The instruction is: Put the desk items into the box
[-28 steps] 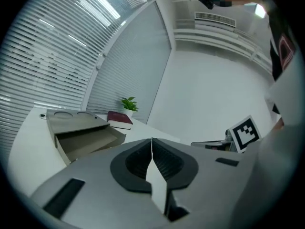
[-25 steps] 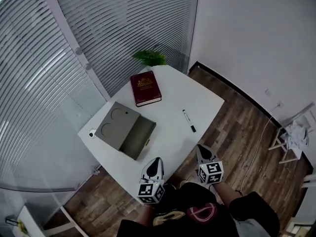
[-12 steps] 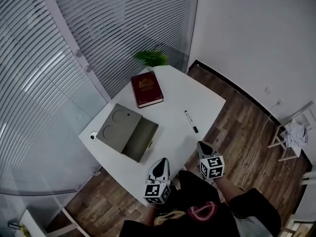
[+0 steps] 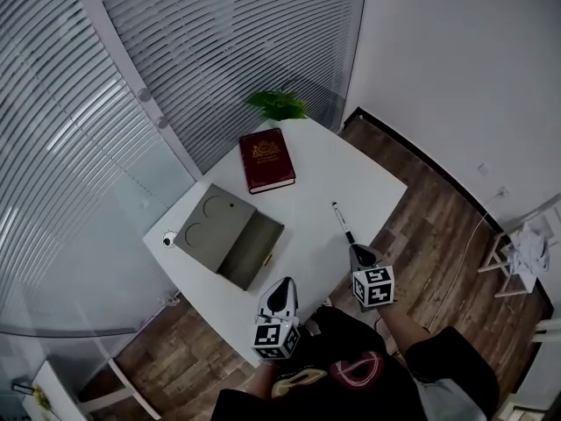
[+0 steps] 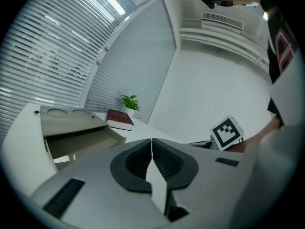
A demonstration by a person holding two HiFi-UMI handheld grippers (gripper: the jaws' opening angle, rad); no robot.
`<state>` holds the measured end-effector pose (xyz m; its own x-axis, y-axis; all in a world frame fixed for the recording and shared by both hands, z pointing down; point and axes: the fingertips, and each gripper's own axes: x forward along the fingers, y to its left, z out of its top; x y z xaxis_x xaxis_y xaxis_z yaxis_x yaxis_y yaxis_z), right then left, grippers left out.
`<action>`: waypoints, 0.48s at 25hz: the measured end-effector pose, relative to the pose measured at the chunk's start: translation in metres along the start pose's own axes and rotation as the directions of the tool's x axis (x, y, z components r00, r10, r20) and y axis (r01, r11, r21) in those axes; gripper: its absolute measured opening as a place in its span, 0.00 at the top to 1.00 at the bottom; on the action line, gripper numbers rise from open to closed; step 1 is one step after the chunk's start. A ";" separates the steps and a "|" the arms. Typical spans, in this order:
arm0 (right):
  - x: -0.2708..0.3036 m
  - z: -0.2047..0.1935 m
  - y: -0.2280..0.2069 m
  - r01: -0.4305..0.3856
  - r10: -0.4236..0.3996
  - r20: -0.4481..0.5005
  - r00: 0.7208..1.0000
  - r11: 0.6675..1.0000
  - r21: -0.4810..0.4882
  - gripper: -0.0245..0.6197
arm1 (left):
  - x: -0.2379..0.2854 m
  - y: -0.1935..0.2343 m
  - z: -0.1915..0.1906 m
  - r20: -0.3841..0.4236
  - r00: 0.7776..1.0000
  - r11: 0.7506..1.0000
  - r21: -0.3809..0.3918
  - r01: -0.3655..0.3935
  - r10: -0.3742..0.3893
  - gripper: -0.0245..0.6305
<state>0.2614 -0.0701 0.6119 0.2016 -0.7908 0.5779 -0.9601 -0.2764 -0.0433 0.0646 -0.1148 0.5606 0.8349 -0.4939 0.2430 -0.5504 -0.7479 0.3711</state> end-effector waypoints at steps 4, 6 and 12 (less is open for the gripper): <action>0.018 0.009 -0.003 -0.026 0.025 -0.031 0.999 1.000 -0.016 0.94 | 0.003 0.001 0.018 0.021 0.999 0.999 0.008 -0.036 0.036 0.93; 0.029 0.008 -0.007 -0.043 0.041 -0.073 0.996 0.999 -0.029 0.94 | 0.002 0.004 0.022 0.027 0.997 0.998 0.000 -0.066 0.065 0.93; 0.049 0.006 -0.015 -0.072 0.066 -0.136 0.988 0.997 -0.038 0.83 | -0.011 0.024 0.015 0.032 0.984 0.984 -0.028 -0.175 0.176 0.93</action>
<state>0.2866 -0.1082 0.6366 0.1094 -0.7256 0.6794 -0.9787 -0.1982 -0.0540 0.0416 -0.1341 0.5533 0.7248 -0.6316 0.2755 -0.6876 -0.6374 0.3478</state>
